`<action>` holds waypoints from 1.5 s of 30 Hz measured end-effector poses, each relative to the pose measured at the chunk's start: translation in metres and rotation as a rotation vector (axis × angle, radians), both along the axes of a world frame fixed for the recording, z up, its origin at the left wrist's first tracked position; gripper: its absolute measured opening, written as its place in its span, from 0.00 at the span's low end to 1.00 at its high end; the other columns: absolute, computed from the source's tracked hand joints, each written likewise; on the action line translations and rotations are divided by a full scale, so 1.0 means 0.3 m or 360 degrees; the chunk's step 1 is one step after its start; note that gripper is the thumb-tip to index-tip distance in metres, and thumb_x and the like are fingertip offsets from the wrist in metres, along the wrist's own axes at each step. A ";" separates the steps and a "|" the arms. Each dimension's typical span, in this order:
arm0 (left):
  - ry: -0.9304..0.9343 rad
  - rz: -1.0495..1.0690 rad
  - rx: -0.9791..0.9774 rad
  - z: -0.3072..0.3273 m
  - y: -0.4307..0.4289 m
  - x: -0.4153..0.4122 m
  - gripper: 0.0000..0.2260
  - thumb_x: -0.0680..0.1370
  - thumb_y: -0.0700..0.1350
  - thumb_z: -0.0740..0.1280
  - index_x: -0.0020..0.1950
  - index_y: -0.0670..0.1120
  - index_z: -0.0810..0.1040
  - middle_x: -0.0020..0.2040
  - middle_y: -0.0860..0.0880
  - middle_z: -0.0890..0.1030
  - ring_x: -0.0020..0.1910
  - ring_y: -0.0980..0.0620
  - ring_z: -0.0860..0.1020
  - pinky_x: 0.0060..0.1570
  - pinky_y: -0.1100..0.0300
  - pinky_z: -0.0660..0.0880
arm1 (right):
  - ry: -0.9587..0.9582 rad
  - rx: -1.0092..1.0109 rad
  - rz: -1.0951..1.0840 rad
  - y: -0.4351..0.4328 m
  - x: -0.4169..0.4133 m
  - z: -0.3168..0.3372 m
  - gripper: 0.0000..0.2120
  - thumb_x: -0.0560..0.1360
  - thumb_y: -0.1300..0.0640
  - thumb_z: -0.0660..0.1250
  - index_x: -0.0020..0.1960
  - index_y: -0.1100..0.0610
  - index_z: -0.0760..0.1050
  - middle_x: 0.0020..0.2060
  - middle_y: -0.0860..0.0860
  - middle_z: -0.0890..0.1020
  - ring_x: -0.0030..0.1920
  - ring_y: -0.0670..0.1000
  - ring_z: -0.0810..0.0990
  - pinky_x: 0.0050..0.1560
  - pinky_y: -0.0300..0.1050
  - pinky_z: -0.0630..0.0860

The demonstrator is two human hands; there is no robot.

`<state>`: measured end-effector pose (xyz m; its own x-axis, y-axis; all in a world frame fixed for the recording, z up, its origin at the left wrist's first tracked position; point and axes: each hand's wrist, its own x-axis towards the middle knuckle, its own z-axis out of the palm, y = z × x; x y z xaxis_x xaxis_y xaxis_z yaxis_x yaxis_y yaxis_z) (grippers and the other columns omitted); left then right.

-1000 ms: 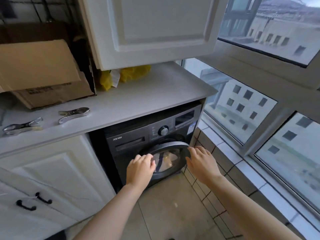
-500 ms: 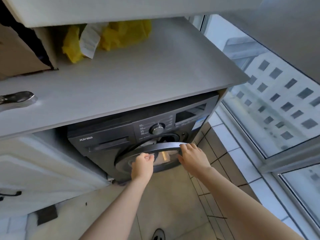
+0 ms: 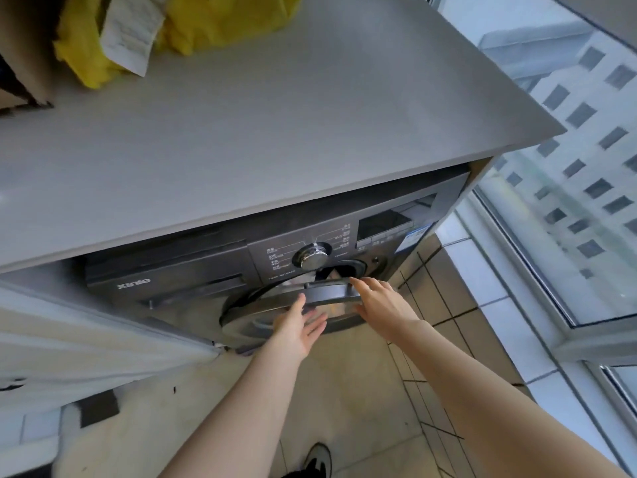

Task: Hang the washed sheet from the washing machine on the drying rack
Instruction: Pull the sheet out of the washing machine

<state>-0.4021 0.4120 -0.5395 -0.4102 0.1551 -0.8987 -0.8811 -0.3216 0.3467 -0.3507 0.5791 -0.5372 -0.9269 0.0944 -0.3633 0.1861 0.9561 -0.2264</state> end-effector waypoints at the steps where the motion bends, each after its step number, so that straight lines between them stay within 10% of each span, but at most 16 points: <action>1: -0.0017 0.0036 0.0019 -0.009 0.003 -0.002 0.14 0.80 0.47 0.65 0.59 0.40 0.67 0.64 0.37 0.75 0.49 0.42 0.79 0.52 0.51 0.75 | 0.0000 -0.0013 -0.0004 0.003 0.000 -0.008 0.28 0.80 0.52 0.60 0.77 0.53 0.55 0.71 0.55 0.65 0.70 0.60 0.66 0.66 0.54 0.70; 16: -0.0025 0.0101 -0.0019 -0.045 -0.033 0.061 0.09 0.79 0.43 0.66 0.50 0.38 0.71 0.47 0.36 0.80 0.45 0.41 0.82 0.44 0.50 0.79 | -0.0010 -0.0049 -0.0080 -0.024 0.079 0.001 0.17 0.80 0.51 0.61 0.68 0.48 0.65 0.58 0.52 0.74 0.56 0.58 0.74 0.54 0.52 0.77; 28: 0.0061 -0.0194 -0.0112 -0.035 -0.220 0.247 0.05 0.80 0.43 0.65 0.50 0.42 0.72 0.48 0.38 0.78 0.49 0.39 0.79 0.57 0.42 0.75 | -0.0286 -0.0177 -0.0155 -0.217 0.312 0.024 0.15 0.76 0.49 0.67 0.61 0.48 0.69 0.55 0.51 0.78 0.52 0.55 0.78 0.51 0.52 0.78; 37: 0.0236 -0.0328 -0.0366 -0.040 -0.425 0.378 0.11 0.80 0.47 0.65 0.57 0.42 0.75 0.52 0.39 0.81 0.49 0.41 0.81 0.43 0.46 0.79 | -0.0473 -0.0518 -0.0387 -0.471 0.479 -0.031 0.12 0.73 0.48 0.69 0.56 0.47 0.73 0.50 0.49 0.80 0.49 0.53 0.78 0.52 0.54 0.79; 45: 0.0481 -0.0505 -0.0733 -0.024 -0.595 0.429 0.06 0.79 0.49 0.66 0.46 0.47 0.76 0.50 0.41 0.81 0.48 0.41 0.81 0.38 0.49 0.81 | -0.0609 -0.0734 -0.0538 -0.687 0.502 -0.065 0.39 0.68 0.45 0.75 0.73 0.54 0.61 0.67 0.54 0.70 0.66 0.55 0.70 0.65 0.46 0.68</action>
<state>-0.2733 0.2335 -0.5467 -0.6538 -0.0637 -0.7539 -0.7506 0.1806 0.6356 -0.2000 0.3729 -0.5568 -0.6724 0.1129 -0.7316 0.6051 0.6530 -0.4554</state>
